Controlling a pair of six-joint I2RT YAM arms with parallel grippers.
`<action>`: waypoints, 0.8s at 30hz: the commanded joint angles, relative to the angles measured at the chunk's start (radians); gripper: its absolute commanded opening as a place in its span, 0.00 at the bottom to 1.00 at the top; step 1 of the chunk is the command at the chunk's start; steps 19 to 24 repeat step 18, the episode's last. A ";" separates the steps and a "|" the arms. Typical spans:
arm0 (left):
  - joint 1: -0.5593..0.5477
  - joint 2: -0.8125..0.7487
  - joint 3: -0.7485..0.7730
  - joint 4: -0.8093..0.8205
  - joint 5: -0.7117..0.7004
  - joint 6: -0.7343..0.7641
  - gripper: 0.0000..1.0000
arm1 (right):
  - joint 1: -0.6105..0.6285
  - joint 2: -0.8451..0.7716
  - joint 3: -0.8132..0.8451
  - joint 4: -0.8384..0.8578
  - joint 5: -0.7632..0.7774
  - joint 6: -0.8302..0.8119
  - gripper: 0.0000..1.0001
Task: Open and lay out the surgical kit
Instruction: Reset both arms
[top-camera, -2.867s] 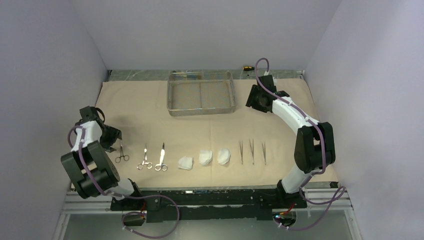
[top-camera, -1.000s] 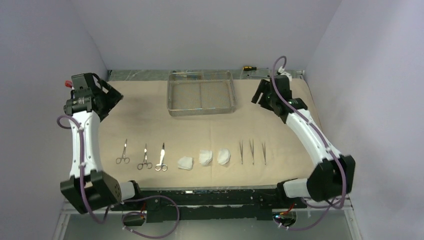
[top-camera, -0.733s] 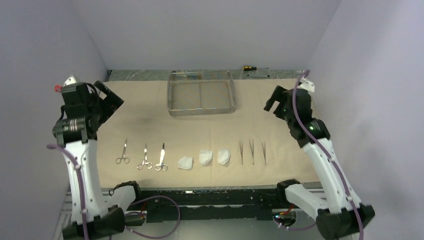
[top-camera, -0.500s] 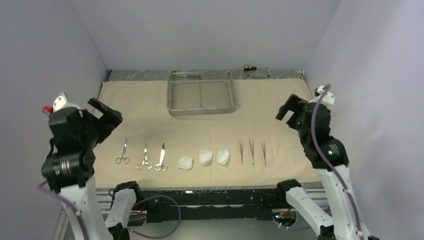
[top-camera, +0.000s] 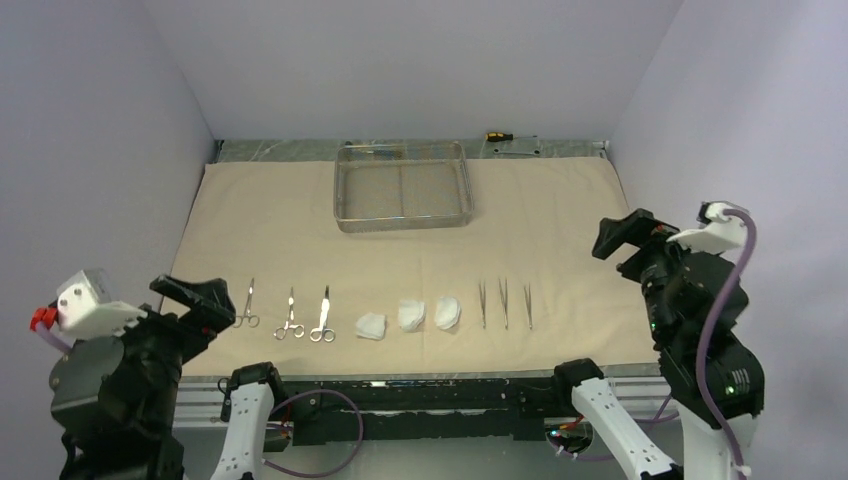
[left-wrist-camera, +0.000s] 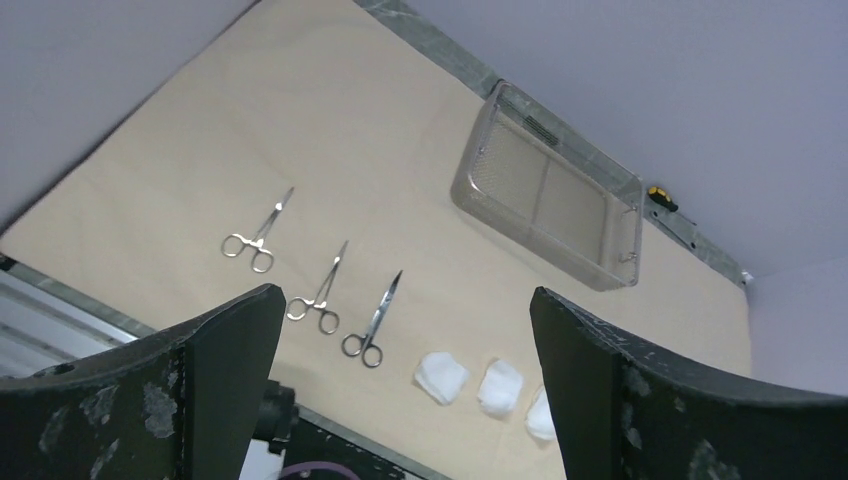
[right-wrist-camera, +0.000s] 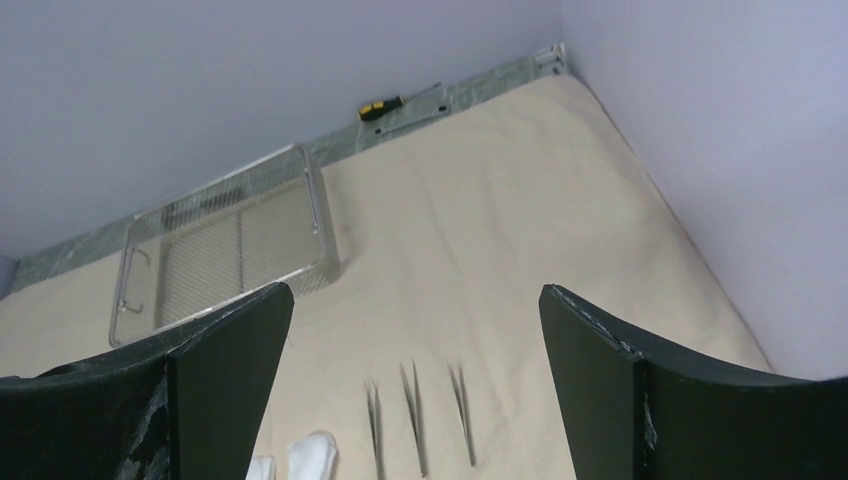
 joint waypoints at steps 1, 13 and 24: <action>0.001 -0.013 0.060 -0.073 -0.049 0.065 0.99 | -0.003 -0.028 0.090 -0.022 0.048 -0.063 0.99; 0.001 0.026 0.160 -0.172 -0.020 0.098 1.00 | -0.004 -0.092 0.202 -0.144 0.073 -0.075 0.99; 0.003 0.023 0.157 -0.162 0.003 0.129 1.00 | -0.003 -0.105 0.194 -0.158 0.058 -0.059 0.99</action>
